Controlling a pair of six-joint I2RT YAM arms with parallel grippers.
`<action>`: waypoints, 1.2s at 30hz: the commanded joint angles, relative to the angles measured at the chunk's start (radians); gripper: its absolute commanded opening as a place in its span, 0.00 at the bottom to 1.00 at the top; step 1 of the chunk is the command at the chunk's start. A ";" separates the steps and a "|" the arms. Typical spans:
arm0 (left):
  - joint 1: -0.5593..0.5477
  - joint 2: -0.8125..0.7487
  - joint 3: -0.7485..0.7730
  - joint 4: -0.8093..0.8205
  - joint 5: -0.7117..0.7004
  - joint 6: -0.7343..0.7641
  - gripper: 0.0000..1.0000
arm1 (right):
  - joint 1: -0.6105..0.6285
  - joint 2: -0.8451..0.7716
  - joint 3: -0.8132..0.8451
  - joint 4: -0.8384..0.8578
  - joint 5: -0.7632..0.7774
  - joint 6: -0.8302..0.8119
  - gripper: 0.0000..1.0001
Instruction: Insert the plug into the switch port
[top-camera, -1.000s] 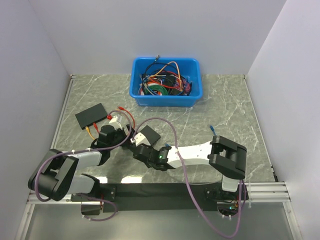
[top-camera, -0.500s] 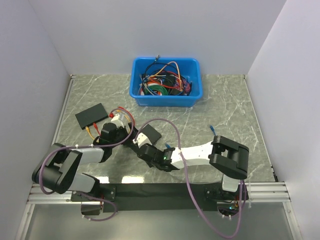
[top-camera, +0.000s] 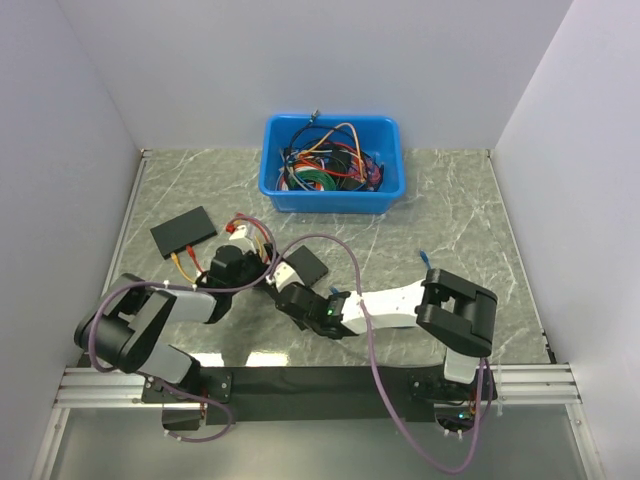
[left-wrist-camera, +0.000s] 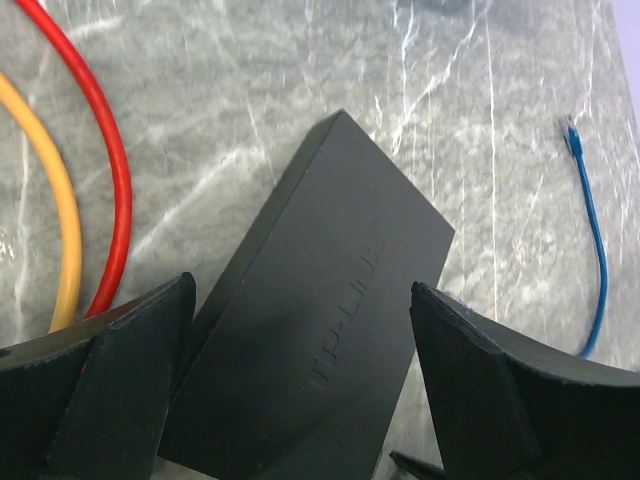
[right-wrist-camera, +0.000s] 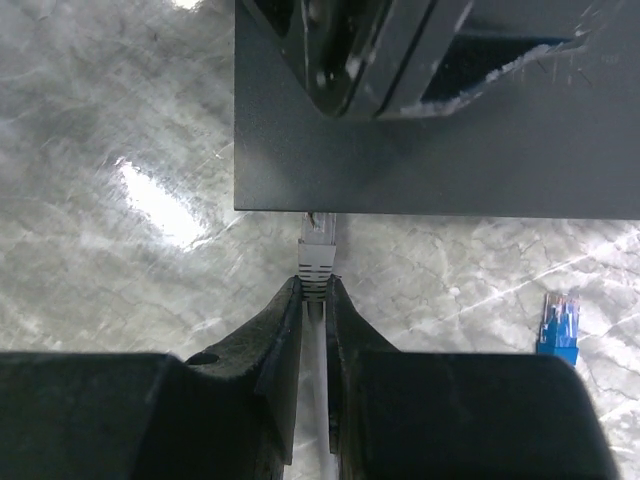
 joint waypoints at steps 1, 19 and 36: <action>-0.119 0.051 -0.060 -0.027 0.232 -0.150 0.93 | -0.052 0.019 0.125 0.477 0.021 0.003 0.00; -0.219 0.150 -0.091 0.059 0.187 -0.227 0.92 | -0.146 0.091 0.136 0.587 -0.147 0.033 0.00; -0.220 -0.010 -0.031 -0.203 0.068 -0.193 0.93 | -0.057 -0.036 -0.155 0.503 0.044 0.157 0.54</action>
